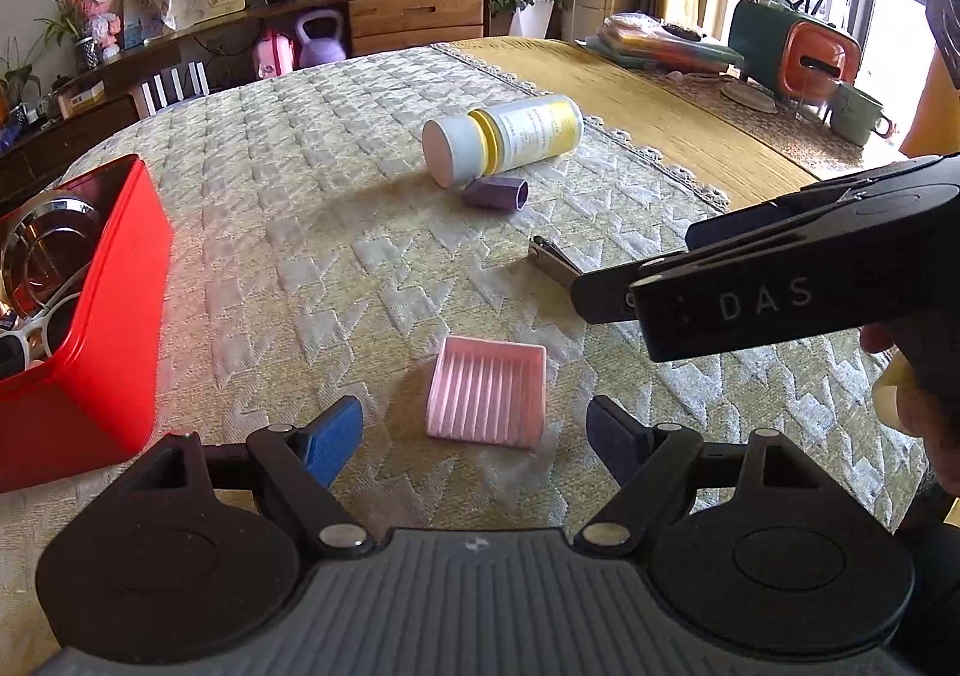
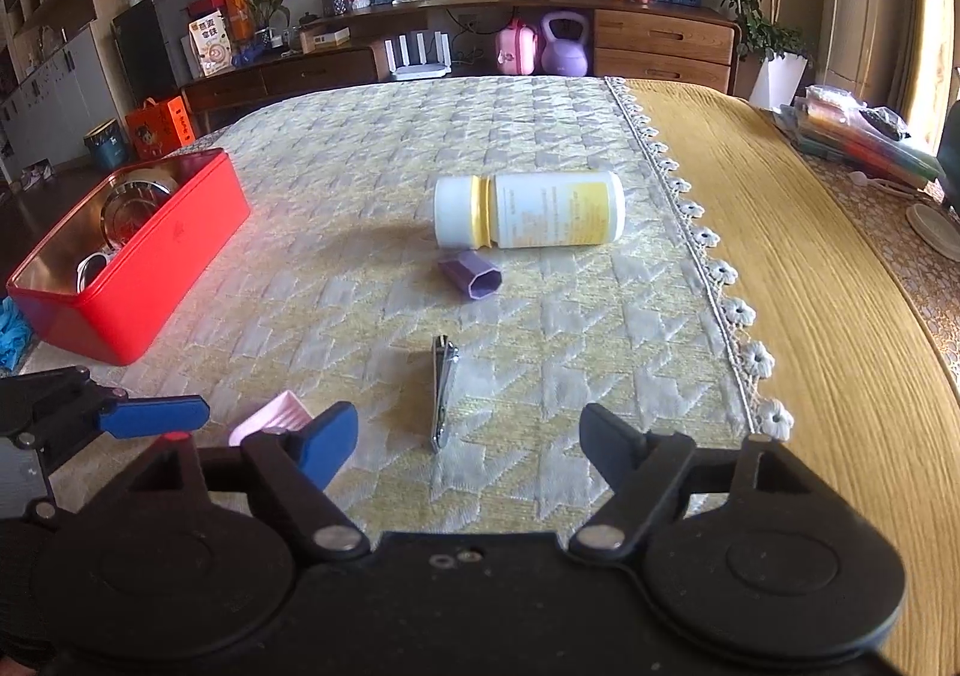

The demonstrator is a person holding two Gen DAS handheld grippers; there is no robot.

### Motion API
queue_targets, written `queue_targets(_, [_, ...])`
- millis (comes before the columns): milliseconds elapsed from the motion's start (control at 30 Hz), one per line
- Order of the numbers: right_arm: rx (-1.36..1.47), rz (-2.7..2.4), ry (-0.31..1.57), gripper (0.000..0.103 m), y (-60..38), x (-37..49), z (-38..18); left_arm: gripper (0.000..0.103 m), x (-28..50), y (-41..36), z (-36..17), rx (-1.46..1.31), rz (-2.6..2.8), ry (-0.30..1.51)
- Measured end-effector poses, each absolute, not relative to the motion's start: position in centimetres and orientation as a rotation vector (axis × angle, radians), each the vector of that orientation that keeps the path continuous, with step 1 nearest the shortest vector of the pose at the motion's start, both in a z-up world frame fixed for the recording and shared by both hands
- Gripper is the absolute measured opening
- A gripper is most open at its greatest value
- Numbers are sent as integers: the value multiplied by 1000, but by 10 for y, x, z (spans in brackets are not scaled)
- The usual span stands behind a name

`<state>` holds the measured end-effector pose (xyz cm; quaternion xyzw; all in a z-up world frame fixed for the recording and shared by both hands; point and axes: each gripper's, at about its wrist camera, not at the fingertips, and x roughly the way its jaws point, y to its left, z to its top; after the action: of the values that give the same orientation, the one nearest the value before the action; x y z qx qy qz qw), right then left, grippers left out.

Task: Organize rigid objects
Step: 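Close left tool on pink soap dish while right tool closes on nail clipper, then carry pink soap dish in left tool and clipper in right tool into red tin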

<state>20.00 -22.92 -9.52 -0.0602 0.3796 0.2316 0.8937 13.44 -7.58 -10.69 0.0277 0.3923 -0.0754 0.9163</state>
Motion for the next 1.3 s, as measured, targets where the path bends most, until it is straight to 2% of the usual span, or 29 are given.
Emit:
queue_targets(100, [-139, 490, 797, 72, -224, 205, -99, 82, 138, -78, -110, 56, -158, 803])
queue_targets(267, [-152, 494, 808, 57, -216, 213, -103, 79, 142, -81, -111, 62, -162, 784])
queue_targets(333, [-158, 496, 814, 53, -213, 216, -105, 68, 143, -82, -111, 69, -166, 772])
queue_targets(467, [-170, 495, 804, 43, -209, 217, -106, 55, 142, -83, -110, 71, -176, 760])
queue_targets(533, [-163, 497, 803, 39, -209, 218, -106, 43, 142, -83, -110, 67, -168, 754])
queue_targets(567, [-166, 496, 801, 37, -208, 218, -106, 41, 142, -82, -109, 65, -166, 752])
queue_targets(800, [-218, 478, 776, 23, -200, 212, -107, 40, 140, -82, -109, 78, -162, 749])
queue_targets(967, [-218, 462, 777, 7, -200, 210, -107, 40, 138, -79, -108, 63, -158, 758])
queue_targets(1300, [-169, 452, 761, 5, -206, 193, -95, 40, 128, -64, -100, 9, -117, 769])
